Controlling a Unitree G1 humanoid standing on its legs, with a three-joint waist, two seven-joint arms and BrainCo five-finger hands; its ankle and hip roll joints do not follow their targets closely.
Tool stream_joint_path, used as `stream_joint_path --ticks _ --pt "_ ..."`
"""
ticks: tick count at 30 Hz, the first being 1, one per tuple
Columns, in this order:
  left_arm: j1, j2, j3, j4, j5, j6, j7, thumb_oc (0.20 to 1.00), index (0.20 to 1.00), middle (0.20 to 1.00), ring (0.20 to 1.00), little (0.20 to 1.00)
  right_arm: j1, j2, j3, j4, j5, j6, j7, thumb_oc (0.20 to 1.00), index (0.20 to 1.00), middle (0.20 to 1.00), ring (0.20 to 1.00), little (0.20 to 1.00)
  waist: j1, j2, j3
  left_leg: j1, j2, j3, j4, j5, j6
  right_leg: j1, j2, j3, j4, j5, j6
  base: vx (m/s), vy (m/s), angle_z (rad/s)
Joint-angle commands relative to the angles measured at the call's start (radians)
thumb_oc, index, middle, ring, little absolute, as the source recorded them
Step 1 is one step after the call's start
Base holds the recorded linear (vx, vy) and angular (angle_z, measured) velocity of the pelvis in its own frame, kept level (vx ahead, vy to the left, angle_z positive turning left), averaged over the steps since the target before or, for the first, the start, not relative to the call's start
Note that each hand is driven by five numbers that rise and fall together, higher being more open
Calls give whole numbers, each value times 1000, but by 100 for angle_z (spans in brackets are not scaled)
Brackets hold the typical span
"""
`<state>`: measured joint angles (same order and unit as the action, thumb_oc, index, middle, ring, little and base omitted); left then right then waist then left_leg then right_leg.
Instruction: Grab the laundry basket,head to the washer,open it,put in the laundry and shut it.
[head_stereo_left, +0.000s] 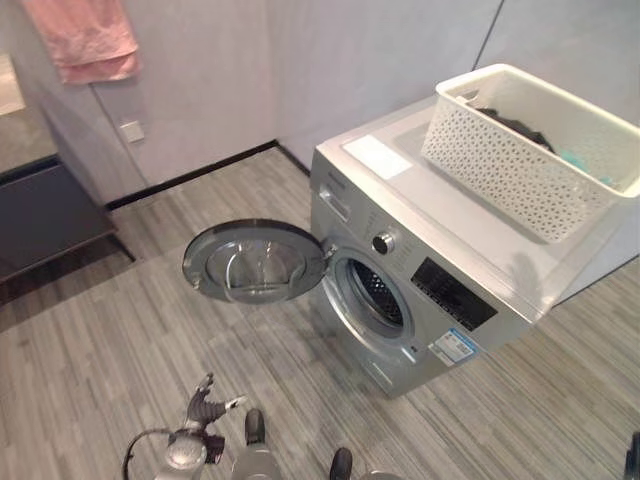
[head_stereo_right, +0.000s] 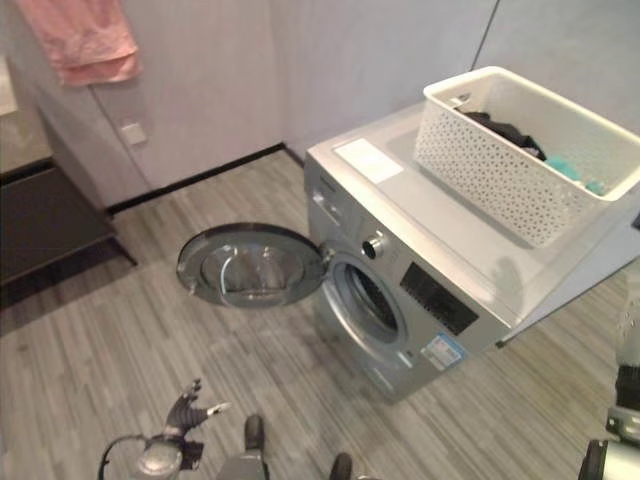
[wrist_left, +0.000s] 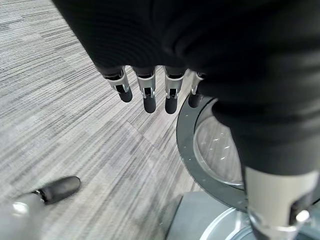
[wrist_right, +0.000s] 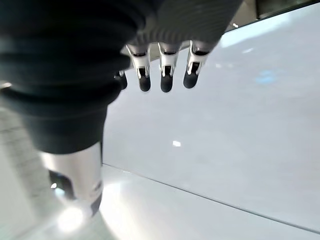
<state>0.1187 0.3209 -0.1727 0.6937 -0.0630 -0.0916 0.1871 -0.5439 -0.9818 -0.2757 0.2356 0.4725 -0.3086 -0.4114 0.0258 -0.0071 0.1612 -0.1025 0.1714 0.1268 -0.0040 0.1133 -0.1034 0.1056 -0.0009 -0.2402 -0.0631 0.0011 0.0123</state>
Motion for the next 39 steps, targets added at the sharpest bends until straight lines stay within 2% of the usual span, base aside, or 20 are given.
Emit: stream_joint_path --ticks 1,3,4,5,6,8,10,11,13,14,16,18,19,20,21,22,24,28,34,39 --pt "-27 94 -7 -31 26 -46 4 1000 1000 1000 1000 1000 -78 -154 98 104 -100 91 27 1000 1000 1000 1000 1000 30 -72 -61 -59 -49 27 126 -130 35 1 -142 19 129 -151 97 186 267 -24" --pt "-44 112 -17 -27 27 -42 2 1000 1000 1000 1000 1000 -172 -228 205 245 -150 161 65 1000 1000 1000 1000 1000 34 -83 -69 -34 -75 35 129 -158 56 -19 -164 16 211 -148 118 125 216 -2" --pt "-45 108 -14 -27 27 -42 2 1000 1000 1000 1000 1000 -188 -230 219 252 -149 160 66 1000 1000 1000 1000 1000 32 -80 -70 -37 -75 36 128 -154 58 -24 -164 17 213 -146 118 84 242 16" --pt "-55 130 -29 -41 26 -41 1 1000 1000 1000 1000 1000 -269 -277 290 396 -143 206 88 1000 1000 1000 1000 1000 26 -86 -60 -20 -91 26 133 -174 79 -68 -176 33 339 -126 127 66 219 14" --pt "-64 138 -35 -47 22 -38 -5 1000 1000 1000 1000 1000 -360 -297 381 505 -142 235 123 1000 1000 1000 1000 1000 18 -85 -56 -22 -103 17 137 -177 93 -97 -176 51 398 -106 131 107 263 12" --pt "-66 148 -43 -52 24 -38 -19 1000 1000 1000 1000 1000 -468 -324 512 639 -184 276 193 1000 1000 1000 1000 1000 13 -85 -48 0 -122 4 135 -194 108 -129 -181 79 451 -85 135 95 132 33" --pt "-68 152 -43 -49 24 -40 -25 1000 1000 1000 1000 1000 -527 -331 590 708 -220 295 221 1000 1000 1000 1000 1000 12 -84 -47 9 -126 -2 129 -199 111 -138 -190 84 432 -76 132 96 37 32" --pt "-75 167 -46 -55 22 -45 -39 1000 1000 1000 1000 1000 -664 -337 763 868 -311 332 300 1000 1000 1000 1000 1000 15 -79 -52 12 -122 -25 124 -210 104 -174 -220 92 333 -63 132 101 -48 4" --pt "-84 158 -49 -50 18 -47 -41 1000 1000 1000 1000 1000 -728 -327 834 921 -323 338 318 1000 1000 1000 1000 1000 7 -70 -46 12 -120 -36 136 -221 100 -190 -233 102 274 -41 137 103 -67 4" --pt "-94 159 -52 -48 14 -44 -47 1000 1000 1000 1000 1000 -740 -319 877 960 -356 345 357 1000 1000 1000 1000 1000 4 -76 -35 18 -124 -52 153 -239 96 -205 -251 125 205 -12 144 94 -94 17" --pt "-97 161 -48 -50 9 -45 -50 1000 1000 1000 1000 1000 -769 -314 912 1011 -381 360 388 1000 1000 1000 1000 1000 2 -88 -24 28 -126 -59 170 -264 89 -221 -280 143 115 44 163 115 -135 22" --pt "-105 158 -51 -48 7 -42 -52 1000 1000 1000 1000 1000 -786 -295 944 1048 -425 369 405 1000 1000 1000 1000 1000 1 -104 -14 39 -128 -68 184 -279 84 -245 -289 160 83 81 175 142 -157 24" --pt "-116 158 -61 -39 8 -39 -59 1000 1000 1000 1000 1000 -753 -318 940 1033 -435 370 428 1000 1000 1000 1000 1000 -5 -128 -12 35 -145 -97 199 -288 79 -232 -275 214 101 64 182 120 -116 42" --pt "-116 159 -62 -39 8 -39 -59 1000 1000 1000 1000 1000 -751 -318 938 1033 -435 370 428 1000 1000 1000 1000 1000 -5 -129 -12 35 -145 -97 199 -288 79 -232 -275 214 102 63 182 153 -197 83" --pt "-120 153 -72 -29 12 -37 -67 1000 1000 1000 1000 1000 -738 -328 940 1019 -435 366 434 1000 1000 1000 1000 1000 -5 -139 -18 38 -143 -131 196 -288 69 -239 -246 231 138 48 181 84 -133 90" --pt "-120 153 -72 -29 12 -37 -67 1000 1000 1000 1000 1000 -736 -328 939 1018 -435 366 434 1000 1000 1000 1000 1000 -7 -139 -19 37 -142 -133 196 -288 68 -240 -246 229 140 46 180 174 -292 99" --pt "-117 149 -90 -36 8 -36 -88 1000 1000 1000 1000 1000 -726 -306 968 1010 -450 356 454 1000 1000 1000 1000 1000 -9 -138 -32 42 -110 -180 173 -273 45 -234 -219 184 154 32 166 142 -246 66" --pt "-102 145 -90 -44 -20 -40 -90 1000 1000 1000 1000 1000 -760 -272 994 1003 -436 351 449 1000 1000 1000 1000 1000 -8 -139 -38 51 -72 -194 136 -252 27 -210 -193 139 122 17 152 71 -138 28" --pt "-83 137 -102 -50 -27 -36 -113 1000 1000 1000 1000 1000 -747 -245 1048 984 -453 347 495 1000 1000 1000 1000 1000 1 -135 -32 57 -34 -188 89 -222 6 -214 -164 127 119 -12 130 38 -99 -3" --pt "-71 141 -109 -63 -26 -31 -132 1000 1000 1000 1000 1000 -711 -234 1071 1001 -498 350 528 1000 1000 1000 1000 1000 2 -129 -26 59 -23 -181 74 -212 1 -208 -157 124 103 -12 124 23 -39 1"
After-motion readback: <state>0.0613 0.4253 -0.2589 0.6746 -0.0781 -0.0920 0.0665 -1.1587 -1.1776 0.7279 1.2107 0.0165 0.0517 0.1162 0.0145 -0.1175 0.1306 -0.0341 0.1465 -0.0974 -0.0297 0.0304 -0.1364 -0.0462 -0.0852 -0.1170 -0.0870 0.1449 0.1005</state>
